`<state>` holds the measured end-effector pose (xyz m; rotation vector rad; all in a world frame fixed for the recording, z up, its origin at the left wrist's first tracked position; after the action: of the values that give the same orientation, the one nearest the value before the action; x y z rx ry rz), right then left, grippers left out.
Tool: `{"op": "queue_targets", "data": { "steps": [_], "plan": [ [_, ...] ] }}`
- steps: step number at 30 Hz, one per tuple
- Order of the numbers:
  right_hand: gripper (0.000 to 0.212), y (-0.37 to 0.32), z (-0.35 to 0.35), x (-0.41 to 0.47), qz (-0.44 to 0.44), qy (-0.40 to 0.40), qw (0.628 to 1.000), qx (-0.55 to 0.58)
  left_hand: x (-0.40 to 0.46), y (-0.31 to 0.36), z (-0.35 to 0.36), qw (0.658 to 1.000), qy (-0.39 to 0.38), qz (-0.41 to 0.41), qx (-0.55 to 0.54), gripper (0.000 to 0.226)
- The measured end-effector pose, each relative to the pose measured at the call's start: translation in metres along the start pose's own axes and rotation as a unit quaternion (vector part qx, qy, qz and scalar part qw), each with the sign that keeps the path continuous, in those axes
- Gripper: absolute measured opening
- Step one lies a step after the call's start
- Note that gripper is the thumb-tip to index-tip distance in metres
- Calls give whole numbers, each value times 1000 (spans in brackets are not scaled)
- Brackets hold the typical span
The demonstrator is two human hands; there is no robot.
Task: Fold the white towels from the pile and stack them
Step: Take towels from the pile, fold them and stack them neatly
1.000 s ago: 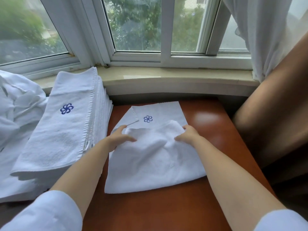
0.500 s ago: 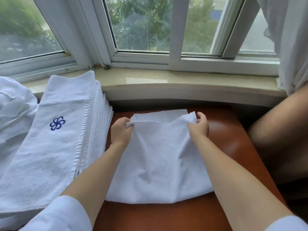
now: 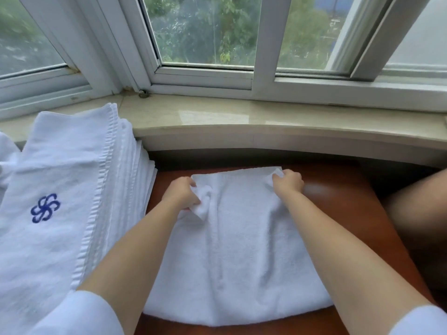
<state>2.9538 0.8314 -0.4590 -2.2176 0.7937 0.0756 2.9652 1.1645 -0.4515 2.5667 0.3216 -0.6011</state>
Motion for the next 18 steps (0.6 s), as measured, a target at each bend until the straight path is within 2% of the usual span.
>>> {"op": "queue_targets", "data": {
  "steps": [2,4,6,8,10,12,14,16,18],
  "plan": [
    [38,0,8,4,9,-8,1000,-16,6,-9,17,997,-67,-35,-21,63],
    [34,-2,15,7,15,-26,999,42,11,-14,25,991,-119,-43,-35,71],
    [23,-3,21,8,29,-58,990,127,12,-12,29,984,-175,-23,-19,84],
    [12,-8,28,6,27,-101,980,168,9,-7,30,976,-215,5,45,93],
    [13,-14,34,-2,24,-151,971,185,4,0,27,962,-224,29,155,84],
    [29,-20,36,-11,19,-180,965,187,-2,5,19,942,-213,34,258,58],
    [36,-27,30,-18,4,-181,961,208,-8,1,17,926,-212,17,311,40],
    [22,-31,20,-22,-8,-168,957,236,-14,-9,16,921,-218,-4,323,38],
    [9,-36,12,-30,-16,-168,955,245,-21,-15,10,932,-202,-13,300,42]
  ]
}}
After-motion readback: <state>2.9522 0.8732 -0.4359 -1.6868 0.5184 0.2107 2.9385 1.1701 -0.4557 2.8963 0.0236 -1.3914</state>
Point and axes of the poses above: each hand's wrist, its own x-axis towards the middle knuckle, its own z-axis out of the palm, y = z × x, the point moved 10 cm from there along x, towards the middle knuckle, and after that the axes turned 3 degrees about x, right-handed, at the moved point
